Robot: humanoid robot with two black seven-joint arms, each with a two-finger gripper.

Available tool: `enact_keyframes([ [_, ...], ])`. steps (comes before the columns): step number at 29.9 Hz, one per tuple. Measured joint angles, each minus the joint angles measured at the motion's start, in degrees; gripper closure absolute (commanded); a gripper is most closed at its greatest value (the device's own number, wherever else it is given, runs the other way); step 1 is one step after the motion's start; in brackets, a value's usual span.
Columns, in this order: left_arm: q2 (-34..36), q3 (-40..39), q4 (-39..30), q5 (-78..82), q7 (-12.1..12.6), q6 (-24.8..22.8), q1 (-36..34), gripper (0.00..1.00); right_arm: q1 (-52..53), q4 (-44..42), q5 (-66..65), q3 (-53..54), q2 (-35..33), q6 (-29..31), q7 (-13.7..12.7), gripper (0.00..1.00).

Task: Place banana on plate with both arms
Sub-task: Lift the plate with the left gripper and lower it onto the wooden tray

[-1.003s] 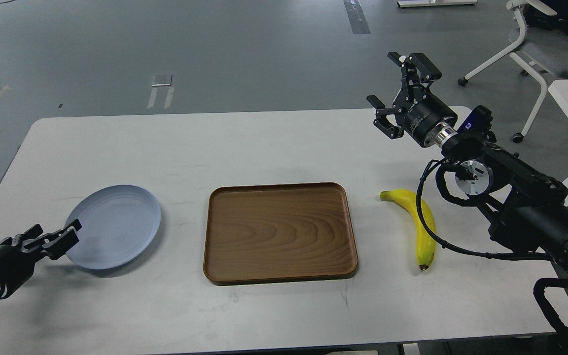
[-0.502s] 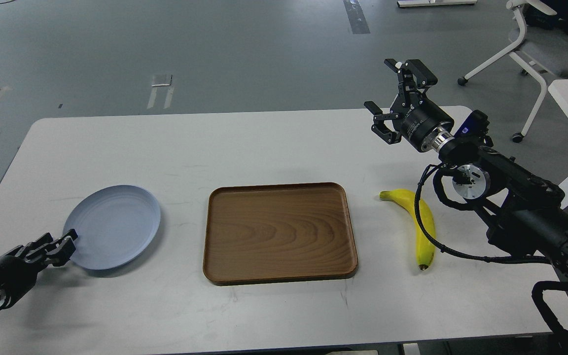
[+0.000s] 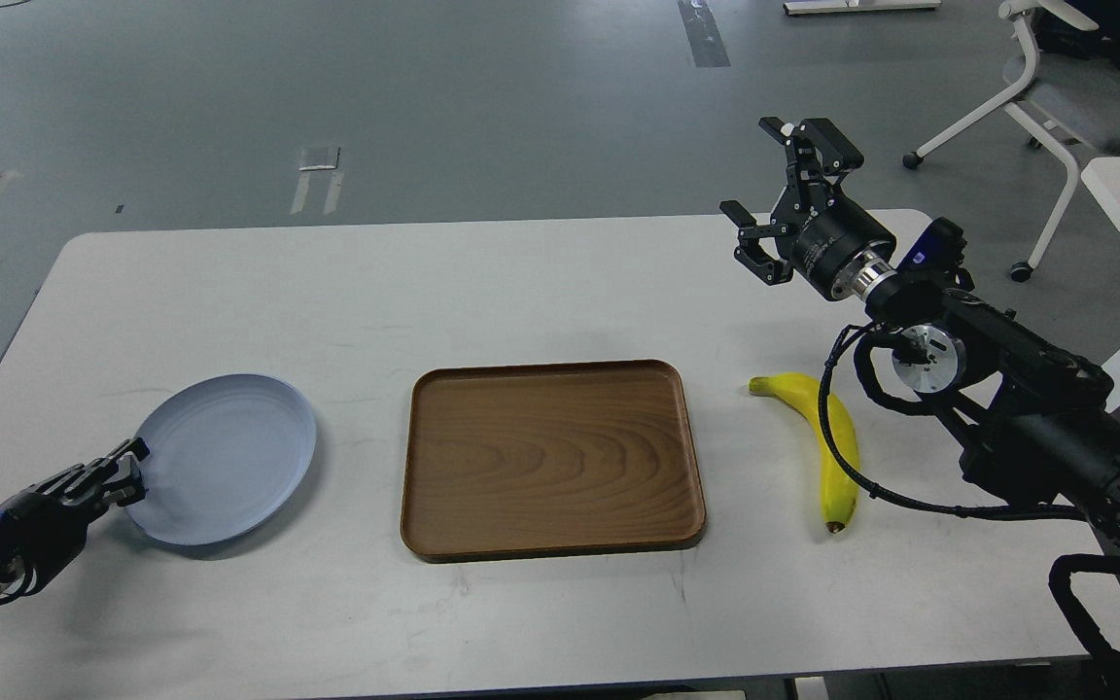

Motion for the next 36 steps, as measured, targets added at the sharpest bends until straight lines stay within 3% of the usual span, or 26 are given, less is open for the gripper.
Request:
enact_keyframes([
  [7, 0.3, 0.1, -0.8, 1.2, -6.1, 0.0, -5.4, 1.00, 0.0, 0.1, 0.1, 0.5, -0.4, -0.5, 0.2, 0.00],
  [9, 0.6, 0.1, -1.0, 2.6, -6.8, -0.1, -8.5, 1.00, 0.1, 0.2, 0.1, 0.6, -0.5, -0.5, 0.2, 0.00],
  [16, -0.4, 0.7, -5.3, 17.0, -7.1, -0.7, -15.8, 1.00, 0.2, 0.4, 0.1, 0.6, -1.7, -0.5, 0.2, 0.00],
  [24, -8.5, 4.8, -5.4, 21.9, -7.0, -3.3, -21.8, 1.00, 0.5, 1.0, 0.1, 0.7, -2.2, -0.7, 0.2, 0.00],
  [32, -19.8, 9.8, -2.6, 21.9, -7.0, -3.9, -25.9, 1.00, 0.8, 1.0, 0.1, 0.7, -2.5, -0.8, 0.3, 0.00],
  [36, -25.1, 10.6, 2.2, 21.7, -7.0, -4.7, -25.8, 1.00, 1.5, 1.8, 0.1, 0.7, -4.2, -0.8, 0.3, 0.00],
])
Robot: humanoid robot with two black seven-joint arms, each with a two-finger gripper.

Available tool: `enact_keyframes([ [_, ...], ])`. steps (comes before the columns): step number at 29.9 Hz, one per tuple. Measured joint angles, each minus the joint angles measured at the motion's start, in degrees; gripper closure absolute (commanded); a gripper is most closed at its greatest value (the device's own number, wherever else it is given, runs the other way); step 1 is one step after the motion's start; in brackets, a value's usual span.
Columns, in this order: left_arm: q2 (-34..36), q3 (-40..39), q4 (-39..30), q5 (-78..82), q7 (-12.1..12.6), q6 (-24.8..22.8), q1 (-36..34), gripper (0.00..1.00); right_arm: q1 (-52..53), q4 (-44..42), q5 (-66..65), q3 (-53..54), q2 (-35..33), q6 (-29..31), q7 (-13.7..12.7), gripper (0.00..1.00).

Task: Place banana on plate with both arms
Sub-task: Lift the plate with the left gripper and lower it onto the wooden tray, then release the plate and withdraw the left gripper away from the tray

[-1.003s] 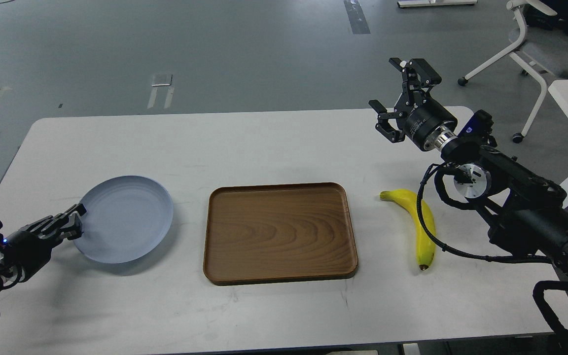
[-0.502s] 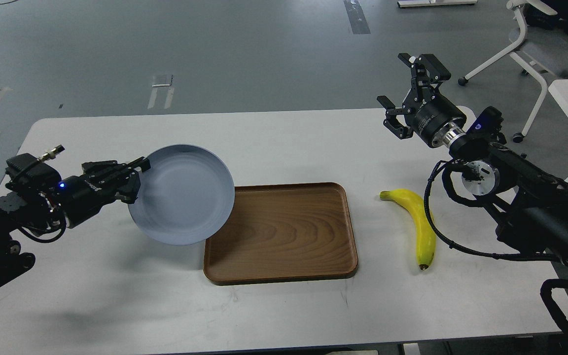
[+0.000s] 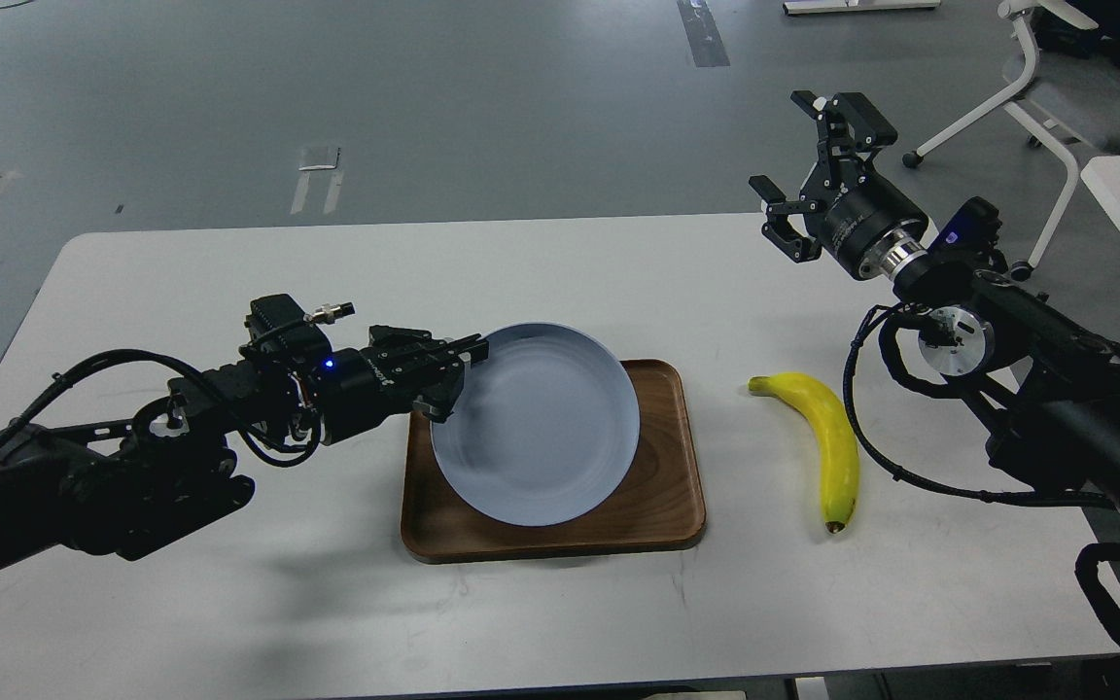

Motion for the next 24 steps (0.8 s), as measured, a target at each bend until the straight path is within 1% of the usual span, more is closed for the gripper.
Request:
enact_keyframes([
  [3, -3.4, 0.9, 4.7, -0.3, 0.0, -0.3, 0.0, 1.00, 0.2, 0.4, 0.0, -0.1, -1.3, 0.0, 0.0, 0.00],
  [5, -4.8, 1.3, 6.3, -0.4, 0.0, -0.5, 0.2, 1.00, 0.2, 0.4, 0.0, -0.1, -2.0, 0.1, 0.0, 0.00],
  [14, -6.3, 4.2, 7.1, -0.5, 0.0, -0.5, 0.8, 1.00, 0.0, 0.9, 0.1, -0.1, -2.9, 0.1, 0.0, 0.00],
  [15, -6.3, 4.2, 7.3, -0.6, 0.0, -0.4, 0.8, 0.82, 0.0, 0.9, 0.1, -0.1, -2.9, 0.1, 0.0, 0.00],
  [16, -6.4, 4.2, 7.5, -0.6, 0.0, -0.2, 0.8, 0.69, 0.0, 0.9, 0.1, -0.1, -2.9, 0.1, 0.0, 0.00],
  [17, -6.7, 4.2, 7.8, -0.7, 0.0, -0.1, 0.8, 0.69, 0.0, 0.9, 0.1, -0.1, -2.9, 0.1, 0.0, 0.00],
  [18, -7.0, 4.2, 8.4, -0.7, 0.0, 0.0, 0.8, 0.61, 0.0, 0.9, 0.1, -0.1, -2.9, 0.1, 0.0, 0.00],
  [19, -7.2, 4.2, 8.8, -0.8, 0.0, 0.1, 0.8, 0.56, 0.0, 0.9, 0.1, -0.1, -2.9, 0.1, 0.0, 0.00],
  [21, -7.5, 4.1, 9.6, -1.0, 0.0, 0.3, 0.8, 0.28, -0.1, 0.9, 0.1, -0.1, -2.9, 0.0, 0.0, 0.00],
  [23, -7.6, 3.9, 10.0, -2.1, 0.0, 0.8, 0.6, 0.17, -0.2, 0.9, 0.1, -0.1, -2.9, 0.0, 0.0, 0.00],
  [24, -7.7, 3.7, 10.1, -3.1, 0.0, 1.3, 0.4, 0.06, -0.2, 0.9, 0.0, -0.1, -2.9, 0.0, 0.0, 0.00],
])
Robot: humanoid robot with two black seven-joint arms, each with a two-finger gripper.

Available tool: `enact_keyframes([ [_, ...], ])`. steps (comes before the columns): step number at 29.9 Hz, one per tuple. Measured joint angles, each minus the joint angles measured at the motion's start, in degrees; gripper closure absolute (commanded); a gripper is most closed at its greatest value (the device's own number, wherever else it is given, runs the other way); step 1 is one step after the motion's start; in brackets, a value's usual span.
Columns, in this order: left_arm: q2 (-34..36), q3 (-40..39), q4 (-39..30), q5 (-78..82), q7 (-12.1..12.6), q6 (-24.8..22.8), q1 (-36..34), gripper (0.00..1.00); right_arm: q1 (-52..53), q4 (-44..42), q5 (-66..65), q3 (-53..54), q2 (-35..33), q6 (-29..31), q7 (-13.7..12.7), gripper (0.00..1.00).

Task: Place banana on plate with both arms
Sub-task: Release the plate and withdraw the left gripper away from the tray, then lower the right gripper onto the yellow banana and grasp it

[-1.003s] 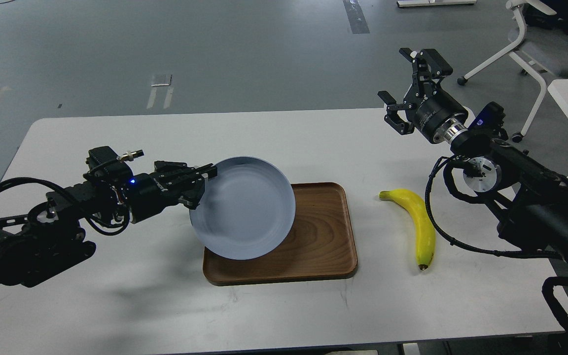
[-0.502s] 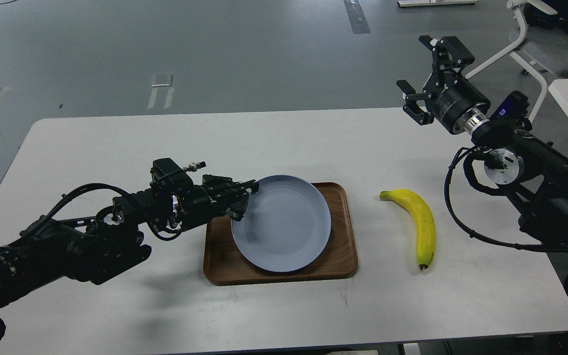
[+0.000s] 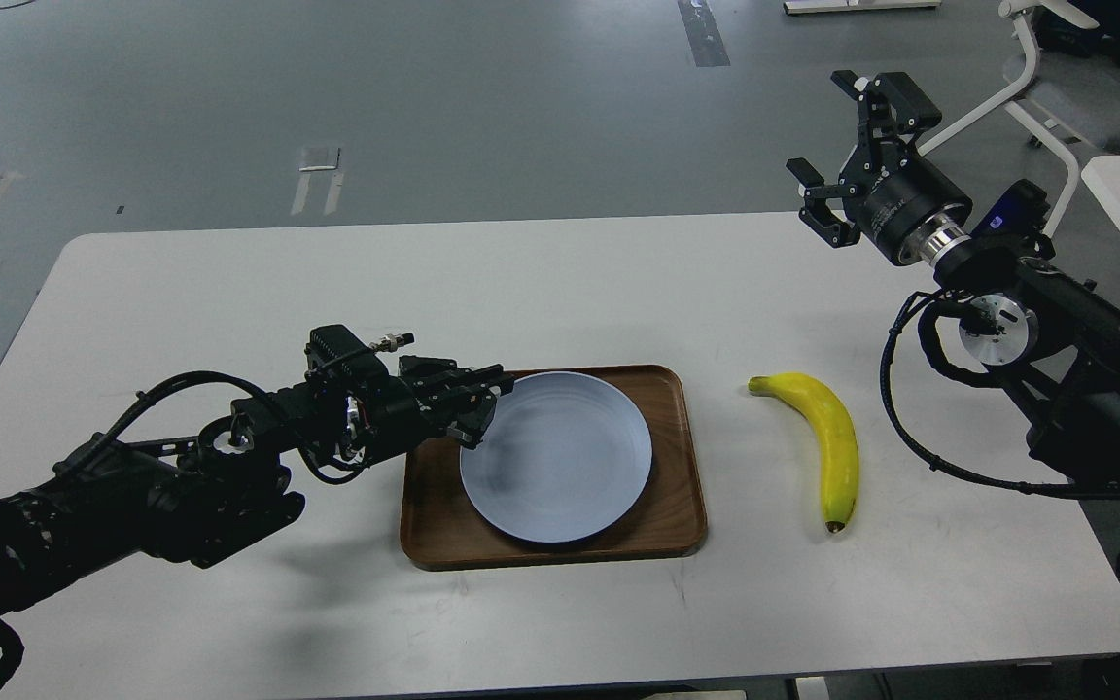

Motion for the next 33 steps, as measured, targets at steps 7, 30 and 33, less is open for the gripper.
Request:
enact_keyframes([
  [7, -1.7, -0.4, 0.0, -15.8, 0.0, 2.4, -1.6, 0.02, -0.1, 0.0, 0.0, -0.1, -0.1, 0.0, 0.0, 0.00],
  [30, 7.3, -28.5, 4.8, -78.4, 33.7, -25.6, -19.5, 0.02, 3.2, 15.1, -64.0, -33.9, -18.1, -16.4, 9.8, 0.00],
  [33, 8.1, -33.5, 4.7, -81.4, 34.2, -28.5, -15.5, 0.02, 2.6, 17.8, -64.3, -39.1, -20.2, -16.9, 7.7, 0.00],
])
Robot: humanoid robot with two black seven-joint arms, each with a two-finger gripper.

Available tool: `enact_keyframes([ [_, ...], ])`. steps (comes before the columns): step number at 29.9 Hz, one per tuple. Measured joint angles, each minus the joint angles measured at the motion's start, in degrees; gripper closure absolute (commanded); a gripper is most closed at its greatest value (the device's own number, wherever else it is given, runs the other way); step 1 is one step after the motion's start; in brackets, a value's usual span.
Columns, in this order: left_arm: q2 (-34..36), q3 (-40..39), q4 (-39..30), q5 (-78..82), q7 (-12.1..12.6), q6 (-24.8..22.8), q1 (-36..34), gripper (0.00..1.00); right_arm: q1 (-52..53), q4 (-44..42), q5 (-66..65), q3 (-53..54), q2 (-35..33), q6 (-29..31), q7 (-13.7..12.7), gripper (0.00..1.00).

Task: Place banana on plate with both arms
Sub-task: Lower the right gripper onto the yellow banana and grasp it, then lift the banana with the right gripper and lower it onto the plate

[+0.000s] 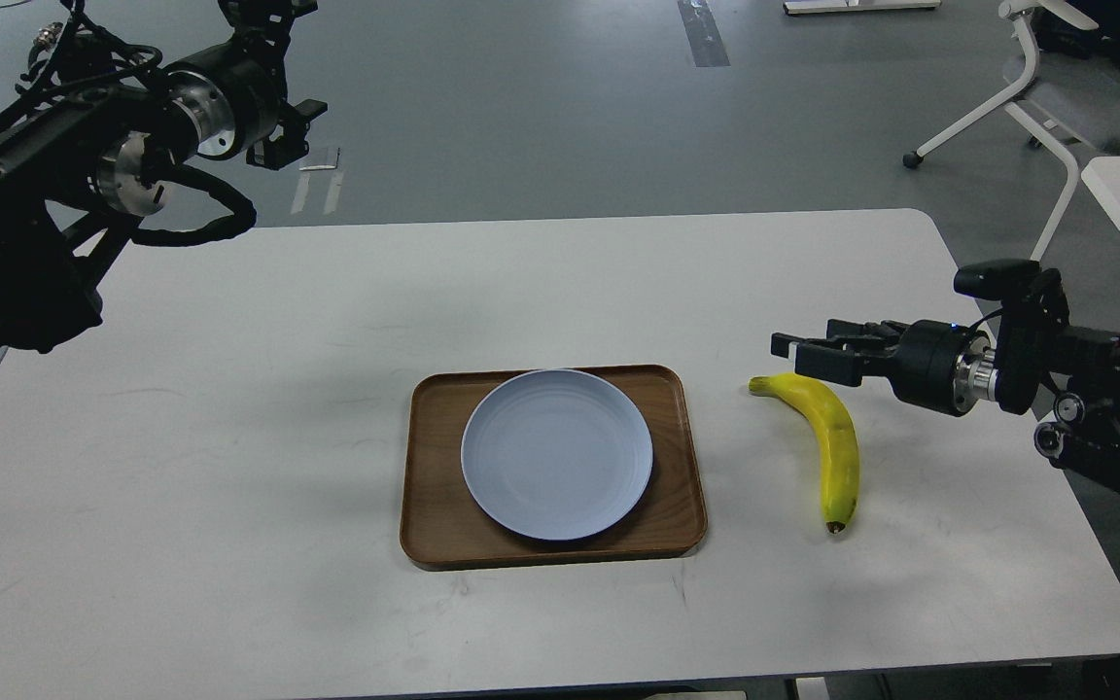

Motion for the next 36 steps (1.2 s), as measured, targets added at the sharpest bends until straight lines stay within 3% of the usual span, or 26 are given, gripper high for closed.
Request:
enact_keyframes([
  [8, 2.0, -1.4, -0.2, -0.9, -1.9, -1.4, 3.0, 0.02, -1.7, 4.3, 5.0, -3.8, -3.5, 1.3, -9.2, 0.03],
  [14, 2.4, -1.5, -0.3, -0.9, -3.1, -1.4, 3.2, 0.02, -1.9, 4.3, 9.5, -3.7, -2.3, 1.5, -11.5, 0.08],
  [19, 2.4, -1.5, -0.3, -0.9, -3.4, -1.4, 3.3, 0.02, -1.6, 4.0, 9.6, -3.8, -0.2, 1.5, -11.7, 0.09],
  [20, 2.5, -1.5, -0.3, -0.9, -3.5, -1.4, 3.3, 0.02, -1.5, 3.9, 9.6, -3.9, 0.2, 1.5, -11.7, 0.12],
  [21, 2.5, -1.5, -0.3, -0.9, -3.6, -1.4, 3.4, 0.02, -1.4, 3.9, 9.5, -4.1, 0.5, 1.5, -11.7, 0.24],
  [24, 2.5, -1.5, -0.2, -0.8, -3.7, -1.5, 3.7, 0.02, -1.3, 3.8, 9.3, -5.1, 1.2, 1.5, -11.7, 0.49],
  [26, 2.5, -1.4, -0.2, -0.7, -3.8, -1.5, 4.1, 0.02, -0.6, 3.9, 8.8, -6.5, 1.1, 1.5, -11.7, 0.60],
  [28, 2.5, -1.3, -0.2, -0.6, -4.2, -1.5, 4.7, 0.02, 0.6, 4.0, 7.8, -8.4, 0.9, 1.5, -11.7, 0.79],
  [29, 2.5, -1.3, -0.2, -0.6, -4.4, -1.5, 5.0, 0.02, 1.1, 4.0, 7.2, -9.1, 0.8, 1.5, -11.8, 1.00],
  [36, 2.2, -0.9, -0.2, -0.2, -5.6, -1.5, 6.1, 0.02, 3.3, 3.7, 5.8, -10.8, 0.6, -2.6, -11.8, 1.00],
])
